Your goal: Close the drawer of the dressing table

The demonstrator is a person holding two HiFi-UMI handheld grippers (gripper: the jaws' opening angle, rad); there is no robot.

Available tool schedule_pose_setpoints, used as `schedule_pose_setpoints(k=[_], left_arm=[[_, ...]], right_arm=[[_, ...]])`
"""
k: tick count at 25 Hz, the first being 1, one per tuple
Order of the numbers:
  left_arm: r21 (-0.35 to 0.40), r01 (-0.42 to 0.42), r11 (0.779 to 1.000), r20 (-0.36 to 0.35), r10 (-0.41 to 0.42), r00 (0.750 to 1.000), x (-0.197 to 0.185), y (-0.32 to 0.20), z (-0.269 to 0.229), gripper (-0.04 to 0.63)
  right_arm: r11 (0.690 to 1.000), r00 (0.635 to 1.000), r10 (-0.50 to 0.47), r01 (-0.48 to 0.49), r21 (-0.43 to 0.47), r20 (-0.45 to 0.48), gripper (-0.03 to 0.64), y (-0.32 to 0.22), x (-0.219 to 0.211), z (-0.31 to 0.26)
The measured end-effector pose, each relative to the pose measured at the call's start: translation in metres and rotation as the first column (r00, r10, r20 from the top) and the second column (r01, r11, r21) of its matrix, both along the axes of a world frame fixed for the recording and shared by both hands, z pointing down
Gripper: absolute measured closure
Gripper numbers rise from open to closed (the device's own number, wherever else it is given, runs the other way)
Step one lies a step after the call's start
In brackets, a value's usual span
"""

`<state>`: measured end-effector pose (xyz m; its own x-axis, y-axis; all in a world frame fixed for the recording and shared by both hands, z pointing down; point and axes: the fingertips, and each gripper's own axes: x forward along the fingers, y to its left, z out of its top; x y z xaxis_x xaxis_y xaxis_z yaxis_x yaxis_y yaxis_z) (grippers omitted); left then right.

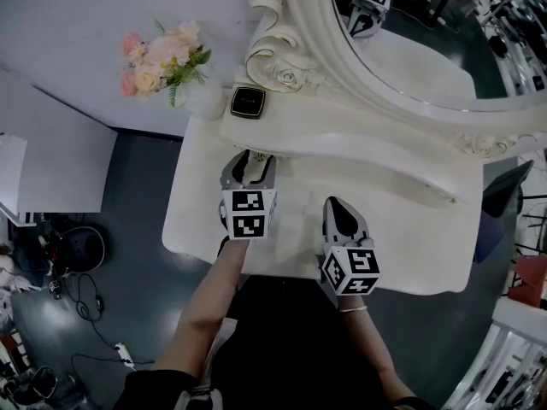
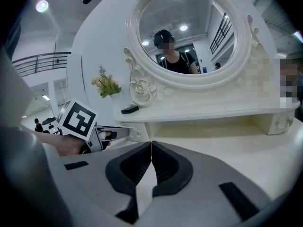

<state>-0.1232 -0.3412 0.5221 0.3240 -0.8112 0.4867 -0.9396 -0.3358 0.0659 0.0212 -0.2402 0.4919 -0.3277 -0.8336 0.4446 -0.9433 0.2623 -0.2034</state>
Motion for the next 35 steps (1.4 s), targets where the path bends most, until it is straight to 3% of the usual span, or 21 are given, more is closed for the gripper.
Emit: schedule_pose_setpoints(k=[15,35], left_arm=[[0.004,0.001,1.0,0.029,-0.001,1.0,0.003,-0.011,0.001,0.374],[0.082,0.0,0.997,0.002,0.0,1.0,-0.018,0.056,-0.043,0.41]], right_arm=[[1.0,1.0,0.024,-0.024,0.017,-0.001,0.612,0.01,0.009,-0.005],[0.994,0.999,-0.037,0.036,0.105,0.01,0.612,0.051,-0.001,-0.03]])
